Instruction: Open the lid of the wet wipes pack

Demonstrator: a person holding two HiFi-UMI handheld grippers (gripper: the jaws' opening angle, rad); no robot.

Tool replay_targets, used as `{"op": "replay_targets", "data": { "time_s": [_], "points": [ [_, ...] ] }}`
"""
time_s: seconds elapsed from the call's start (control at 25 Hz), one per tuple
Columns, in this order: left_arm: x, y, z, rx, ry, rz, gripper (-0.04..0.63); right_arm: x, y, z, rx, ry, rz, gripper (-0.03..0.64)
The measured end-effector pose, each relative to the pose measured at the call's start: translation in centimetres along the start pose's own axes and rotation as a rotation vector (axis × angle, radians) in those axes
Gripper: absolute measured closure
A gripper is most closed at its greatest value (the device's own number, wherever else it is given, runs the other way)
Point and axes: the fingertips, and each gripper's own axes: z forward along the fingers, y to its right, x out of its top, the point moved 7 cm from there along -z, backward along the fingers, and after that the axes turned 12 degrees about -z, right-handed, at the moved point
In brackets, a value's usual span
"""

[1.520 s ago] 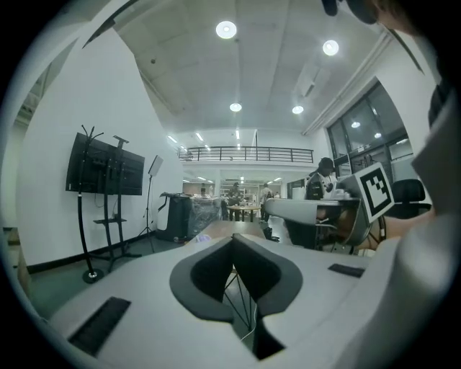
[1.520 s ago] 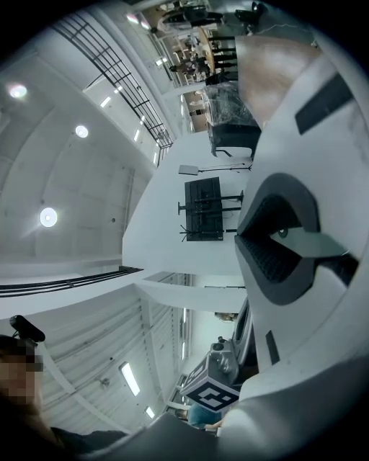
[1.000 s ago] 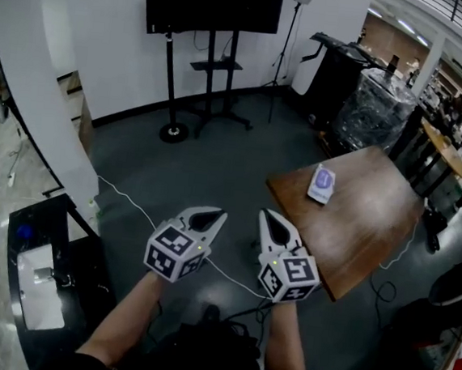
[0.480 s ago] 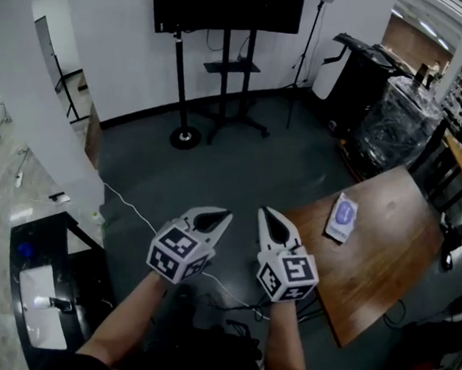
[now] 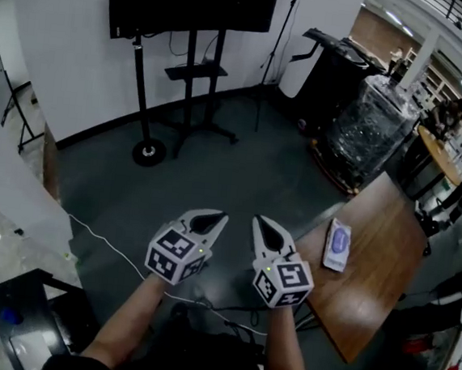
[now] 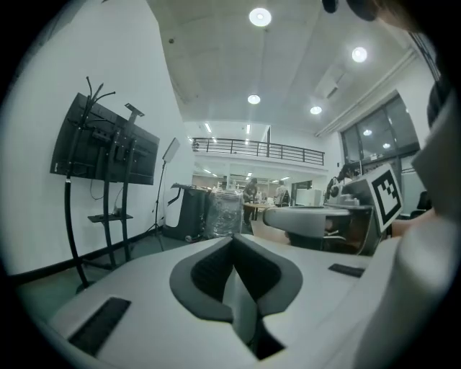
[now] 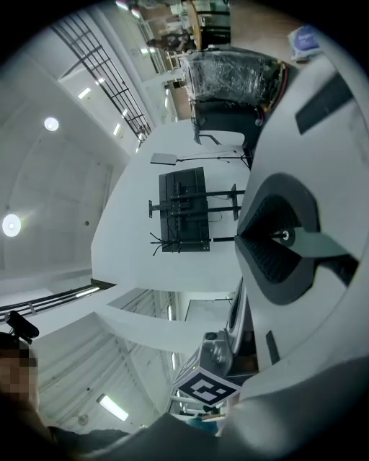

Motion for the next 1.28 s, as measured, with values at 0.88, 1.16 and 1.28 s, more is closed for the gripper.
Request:
{"op": "replay_targets", "data": {
  "time_s": [0.88, 1.16, 1.28],
  "points": [
    [6.0, -4.5, 29.7, -0.308, -0.168, 0.185, 0.594, -5.9, 22.5, 11.1, -0.304, 0.025, 0.120, 0.606],
    [5.3, 1.5, 40.0, -0.529, -0.269, 0.261, 0.594, -9.5, 30.6, 5.9, -0.556, -0.024, 0.201, 0.606],
    [3.3, 3.8, 44.0, -0.647, -0.342, 0.283, 0.594, -11.8, 32.6, 3.7, -0.679, -0.067, 0.252, 0.606]
  ]
}}
